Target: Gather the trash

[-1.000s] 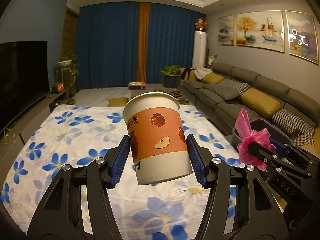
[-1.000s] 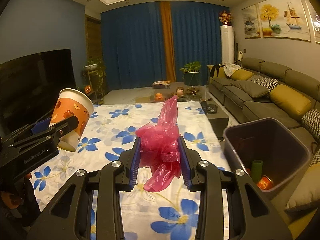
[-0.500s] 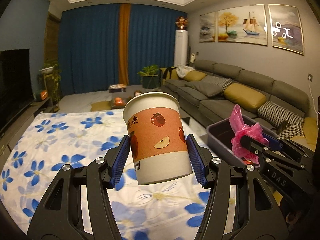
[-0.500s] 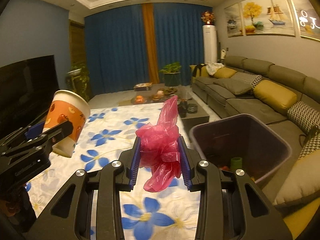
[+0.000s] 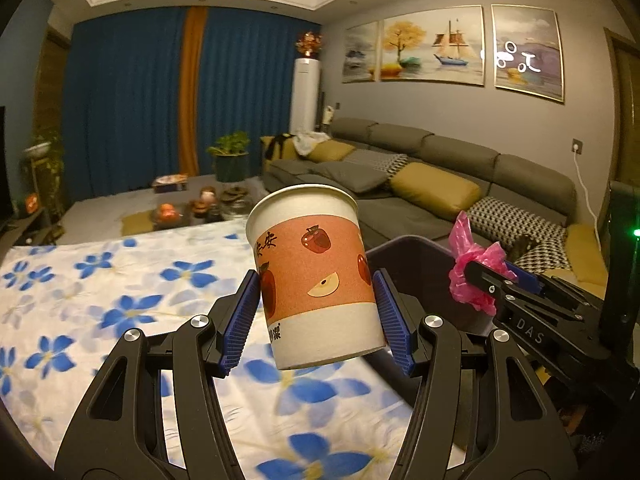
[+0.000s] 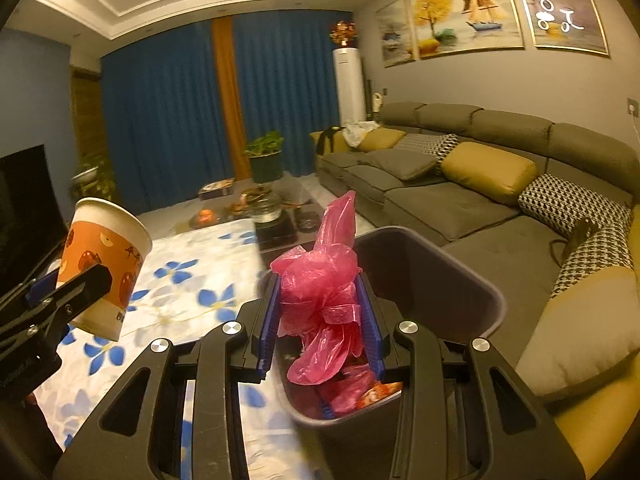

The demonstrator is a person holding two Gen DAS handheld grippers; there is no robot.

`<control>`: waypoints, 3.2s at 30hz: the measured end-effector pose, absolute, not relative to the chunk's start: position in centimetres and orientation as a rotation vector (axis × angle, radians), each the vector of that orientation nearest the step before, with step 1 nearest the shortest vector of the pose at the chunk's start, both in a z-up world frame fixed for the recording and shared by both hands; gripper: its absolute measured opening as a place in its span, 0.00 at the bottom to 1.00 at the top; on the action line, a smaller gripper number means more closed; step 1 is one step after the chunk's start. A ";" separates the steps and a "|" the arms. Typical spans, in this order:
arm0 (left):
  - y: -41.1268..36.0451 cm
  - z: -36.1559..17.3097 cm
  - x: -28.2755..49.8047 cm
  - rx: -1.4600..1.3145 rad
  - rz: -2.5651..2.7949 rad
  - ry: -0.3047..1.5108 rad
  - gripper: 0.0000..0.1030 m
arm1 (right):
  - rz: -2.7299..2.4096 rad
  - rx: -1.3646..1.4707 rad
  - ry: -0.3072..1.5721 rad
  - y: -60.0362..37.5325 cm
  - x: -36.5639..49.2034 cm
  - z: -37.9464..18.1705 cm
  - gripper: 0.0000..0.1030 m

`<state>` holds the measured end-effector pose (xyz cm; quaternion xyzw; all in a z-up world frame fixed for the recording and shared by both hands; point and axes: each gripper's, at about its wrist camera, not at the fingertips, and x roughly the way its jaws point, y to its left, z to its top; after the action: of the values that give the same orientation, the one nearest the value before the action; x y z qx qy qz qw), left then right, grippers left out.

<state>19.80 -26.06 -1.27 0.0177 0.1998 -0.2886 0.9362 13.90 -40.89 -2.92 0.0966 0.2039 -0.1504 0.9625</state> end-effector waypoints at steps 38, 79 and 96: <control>-37.4 -7.7 26.3 0.008 -0.816 0.579 0.60 | -0.452 0.279 0.352 -47.8 13.6 -3.8 0.67; -8.0 -1.5 7.7 0.019 -0.217 0.426 0.94 | -0.372 0.066 0.356 -24.8 1.2 -1.3 0.95; -5.9 -0.8 4.2 0.008 -0.244 0.381 0.94 | -0.381 0.084 0.332 -22.4 -2.2 -0.5 0.95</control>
<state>4.19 -5.86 -0.76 0.0039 0.1887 -0.1209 0.9745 -2.16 -22.38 -0.49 0.0417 0.1640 -0.1884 0.9674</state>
